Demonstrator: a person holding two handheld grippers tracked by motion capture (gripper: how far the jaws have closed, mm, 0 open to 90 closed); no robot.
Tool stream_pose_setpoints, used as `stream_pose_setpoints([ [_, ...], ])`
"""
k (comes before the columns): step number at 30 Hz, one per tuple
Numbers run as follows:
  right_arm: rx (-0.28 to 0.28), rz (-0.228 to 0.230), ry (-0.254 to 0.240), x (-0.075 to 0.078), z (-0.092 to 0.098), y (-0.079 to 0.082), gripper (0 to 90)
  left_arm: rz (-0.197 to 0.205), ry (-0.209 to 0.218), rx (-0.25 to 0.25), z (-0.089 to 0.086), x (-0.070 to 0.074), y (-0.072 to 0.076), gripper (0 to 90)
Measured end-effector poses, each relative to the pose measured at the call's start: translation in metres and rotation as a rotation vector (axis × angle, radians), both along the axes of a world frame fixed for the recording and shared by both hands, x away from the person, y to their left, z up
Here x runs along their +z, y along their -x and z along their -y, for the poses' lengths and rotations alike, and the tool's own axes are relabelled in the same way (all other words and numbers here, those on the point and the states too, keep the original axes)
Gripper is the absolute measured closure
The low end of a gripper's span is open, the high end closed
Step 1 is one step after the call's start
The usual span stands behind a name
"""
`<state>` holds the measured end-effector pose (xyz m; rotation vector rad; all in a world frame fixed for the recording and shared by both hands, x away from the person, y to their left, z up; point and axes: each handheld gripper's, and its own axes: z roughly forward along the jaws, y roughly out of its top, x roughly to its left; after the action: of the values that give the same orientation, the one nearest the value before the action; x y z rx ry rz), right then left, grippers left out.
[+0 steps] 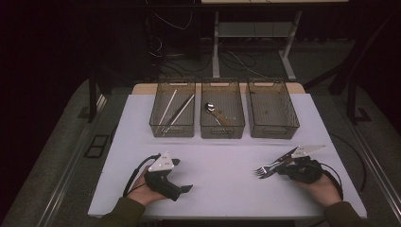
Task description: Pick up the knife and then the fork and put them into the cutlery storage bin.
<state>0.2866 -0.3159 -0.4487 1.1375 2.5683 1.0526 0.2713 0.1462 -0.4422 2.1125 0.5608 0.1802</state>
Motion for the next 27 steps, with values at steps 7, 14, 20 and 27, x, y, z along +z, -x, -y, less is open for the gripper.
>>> stream_pose_setpoints([
  [7, -0.004, 0.004, -0.004, 0.0, -0.004, -0.004, 90.0, 0.0, 0.0, 0.0, 0.0, 0.0, 0.0, 0.0],
  [14, -0.007, 0.016, -0.003, -0.001, -0.01, -0.01, 90.0, -0.001, -0.001, 0.0, 0.0, 0.0, 0.0, 0.0],
  [20, -0.01, 0.021, -0.009, -0.002, -0.014, -0.018, 90.0, -0.002, -0.002, -0.001, 0.0, 0.0, 0.0, 0.0],
  [27, -0.01, 0.013, -0.017, -0.002, -0.019, -0.026, 90.0, -0.003, 0.001, 0.001, 0.001, 0.0, 0.0, 0.0],
])
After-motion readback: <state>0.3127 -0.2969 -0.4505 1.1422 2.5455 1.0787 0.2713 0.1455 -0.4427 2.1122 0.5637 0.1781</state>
